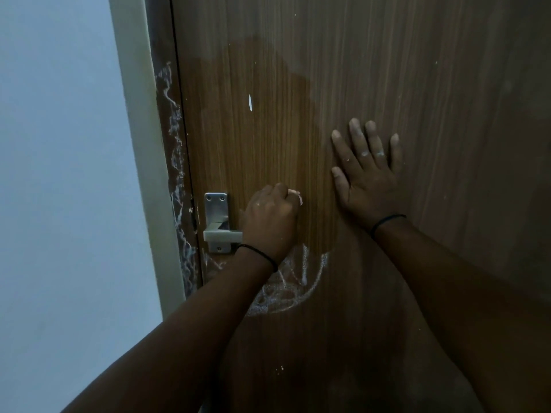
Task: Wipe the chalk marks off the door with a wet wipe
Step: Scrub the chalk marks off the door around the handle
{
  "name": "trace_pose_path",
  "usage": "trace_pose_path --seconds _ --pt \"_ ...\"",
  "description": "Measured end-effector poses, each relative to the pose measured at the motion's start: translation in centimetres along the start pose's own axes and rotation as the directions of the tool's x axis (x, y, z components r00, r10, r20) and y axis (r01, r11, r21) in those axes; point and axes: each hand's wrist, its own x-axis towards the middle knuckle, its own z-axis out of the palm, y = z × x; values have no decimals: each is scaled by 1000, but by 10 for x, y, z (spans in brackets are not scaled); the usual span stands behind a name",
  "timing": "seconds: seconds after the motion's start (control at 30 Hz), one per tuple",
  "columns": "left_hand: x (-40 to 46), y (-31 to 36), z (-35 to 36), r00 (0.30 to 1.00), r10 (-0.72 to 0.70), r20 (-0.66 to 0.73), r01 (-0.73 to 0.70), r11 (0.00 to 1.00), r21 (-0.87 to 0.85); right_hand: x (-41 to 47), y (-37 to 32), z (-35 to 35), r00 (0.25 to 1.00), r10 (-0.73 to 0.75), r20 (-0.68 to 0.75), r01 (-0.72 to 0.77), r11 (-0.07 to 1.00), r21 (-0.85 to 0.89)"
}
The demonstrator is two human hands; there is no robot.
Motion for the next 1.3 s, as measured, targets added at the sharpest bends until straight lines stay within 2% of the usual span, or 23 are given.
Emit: trace_pose_path --seconds 0.13,0.33,0.47,0.73,0.87,0.97,1.03,1.13,1.17,1.3 --pt "-14 15 14 999 -5 -47 5 1000 6 0 -1 -1 1000 -12 -23 13 1000 12" --pt "-30 22 33 987 -41 -157 43 999 10 -20 -9 -2 997 68 28 -68 997 30" --pt "-57 31 45 991 -22 -130 21 1000 -11 -21 -10 -3 997 72 18 -73 996 53" --pt "-93 28 62 947 -249 -200 220 963 -159 -22 -11 -5 996 85 -13 -84 995 58" --pt "-97 37 67 971 -150 -185 119 978 -171 -22 -13 -7 997 79 -9 -79 995 60" --pt "-90 36 69 949 -209 -236 160 964 -211 -22 -12 -9 996 84 1 -84 994 65" --pt "-93 42 71 953 -212 -217 165 963 -214 -22 -12 -9 997 82 1 -82 995 64" --pt "-102 53 74 988 -54 -147 30 987 -157 -22 -14 -7 997 78 -11 -77 996 47" --pt "-102 53 74 989 -41 -144 17 986 -164 -23 -14 -5 997 80 -17 -80 996 46" --pt "-86 59 73 969 -155 -193 109 967 -232 -26 -11 -1 994 92 -63 -90 995 38"
